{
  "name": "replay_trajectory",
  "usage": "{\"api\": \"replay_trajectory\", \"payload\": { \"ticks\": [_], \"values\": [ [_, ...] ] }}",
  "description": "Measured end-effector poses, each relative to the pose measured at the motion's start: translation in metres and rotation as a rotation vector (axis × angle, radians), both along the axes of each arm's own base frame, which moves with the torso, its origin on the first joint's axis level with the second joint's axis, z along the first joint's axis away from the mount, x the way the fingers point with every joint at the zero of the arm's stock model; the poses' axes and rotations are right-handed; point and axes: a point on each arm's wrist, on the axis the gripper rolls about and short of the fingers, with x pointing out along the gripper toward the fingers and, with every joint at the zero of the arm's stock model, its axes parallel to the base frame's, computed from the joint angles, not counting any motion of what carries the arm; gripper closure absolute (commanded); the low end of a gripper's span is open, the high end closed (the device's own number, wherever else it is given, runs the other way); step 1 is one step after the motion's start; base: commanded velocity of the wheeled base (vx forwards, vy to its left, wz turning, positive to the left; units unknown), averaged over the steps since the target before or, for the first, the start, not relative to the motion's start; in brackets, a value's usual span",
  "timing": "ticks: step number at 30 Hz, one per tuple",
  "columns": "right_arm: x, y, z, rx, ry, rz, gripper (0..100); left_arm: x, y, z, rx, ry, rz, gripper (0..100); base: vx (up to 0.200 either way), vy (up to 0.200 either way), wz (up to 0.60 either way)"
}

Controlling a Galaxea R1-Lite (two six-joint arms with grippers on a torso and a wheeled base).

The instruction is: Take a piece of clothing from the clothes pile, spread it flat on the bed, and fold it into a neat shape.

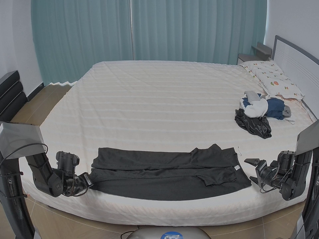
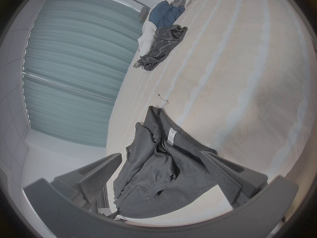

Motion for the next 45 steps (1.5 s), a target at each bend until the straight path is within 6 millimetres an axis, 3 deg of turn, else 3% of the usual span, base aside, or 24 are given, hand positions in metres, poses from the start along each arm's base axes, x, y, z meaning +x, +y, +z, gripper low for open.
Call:
{"api": "replay_trajectory", "payload": {
  "ticks": [8,9,21,31,45],
  "values": [
    [-0.001,0.000,0.000,0.000,0.003,0.000,0,-0.002,-0.002,0.000,0.011,0.018,-0.010,100,0.000,0.000,0.00],
    [0.000,0.000,0.000,0.000,0.003,0.001,0,-0.002,-0.002,0.000,0.011,0.019,-0.010,0,0.000,0.000,0.00],
    [0.000,0.000,0.000,-0.001,0.003,0.000,0,0.001,-0.001,0.010,0.001,-0.023,0.003,0,0.000,0.000,0.00],
    [0.000,0.003,-0.002,-0.005,0.007,0.009,0,0.027,0.004,0.033,-0.119,-0.158,0.004,0,0.000,0.000,0.00],
    [0.000,0.004,-0.004,-0.007,0.011,0.015,0,0.051,0.003,0.016,-0.171,-0.190,-0.119,0,0.000,0.000,0.00]
  ]
}}
